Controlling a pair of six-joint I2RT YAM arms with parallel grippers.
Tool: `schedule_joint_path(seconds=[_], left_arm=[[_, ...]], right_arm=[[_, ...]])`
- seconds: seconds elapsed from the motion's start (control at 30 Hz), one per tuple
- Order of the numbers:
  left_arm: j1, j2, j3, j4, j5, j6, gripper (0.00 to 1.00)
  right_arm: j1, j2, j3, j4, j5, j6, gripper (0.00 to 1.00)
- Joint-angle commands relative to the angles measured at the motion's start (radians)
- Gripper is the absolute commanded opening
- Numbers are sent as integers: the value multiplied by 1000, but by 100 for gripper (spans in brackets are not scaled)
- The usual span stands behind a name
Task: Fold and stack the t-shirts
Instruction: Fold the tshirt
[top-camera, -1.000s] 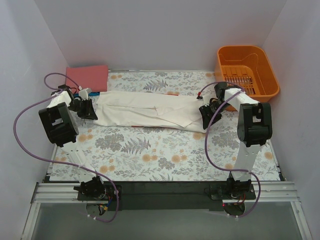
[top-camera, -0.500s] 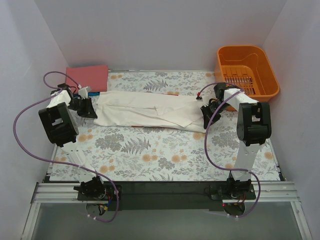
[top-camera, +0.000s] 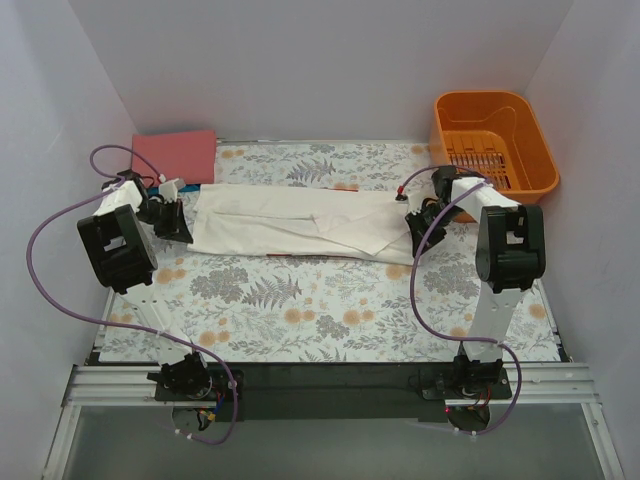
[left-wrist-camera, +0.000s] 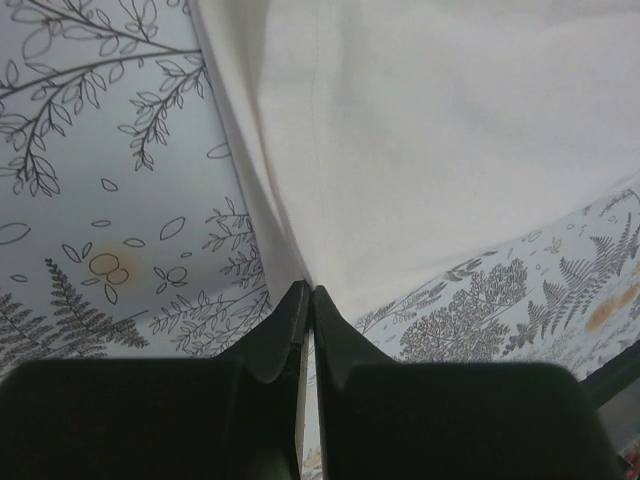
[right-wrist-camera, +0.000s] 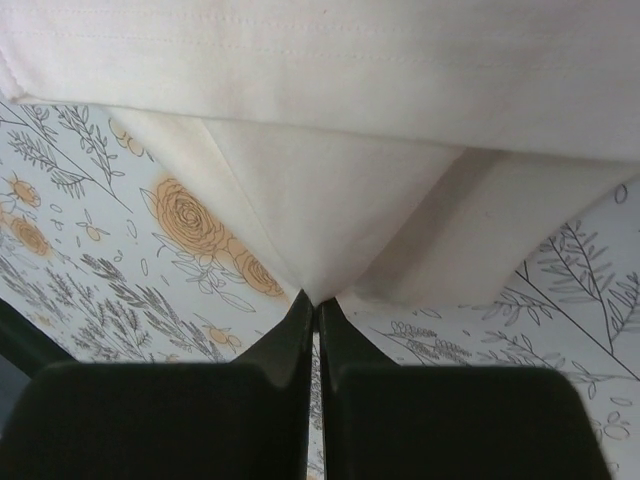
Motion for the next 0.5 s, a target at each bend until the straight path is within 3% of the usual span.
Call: schedule_joint_path(seconds=[0.0, 0.47], left_arm=[[13, -85, 9, -76, -64, 61, 0], [19, -211, -348, 32, -147, 106, 0]], right_arm=[[-27, -75, -8, -58, 60, -58, 1], [-32, -141, -182, -69, 126, -135, 1]])
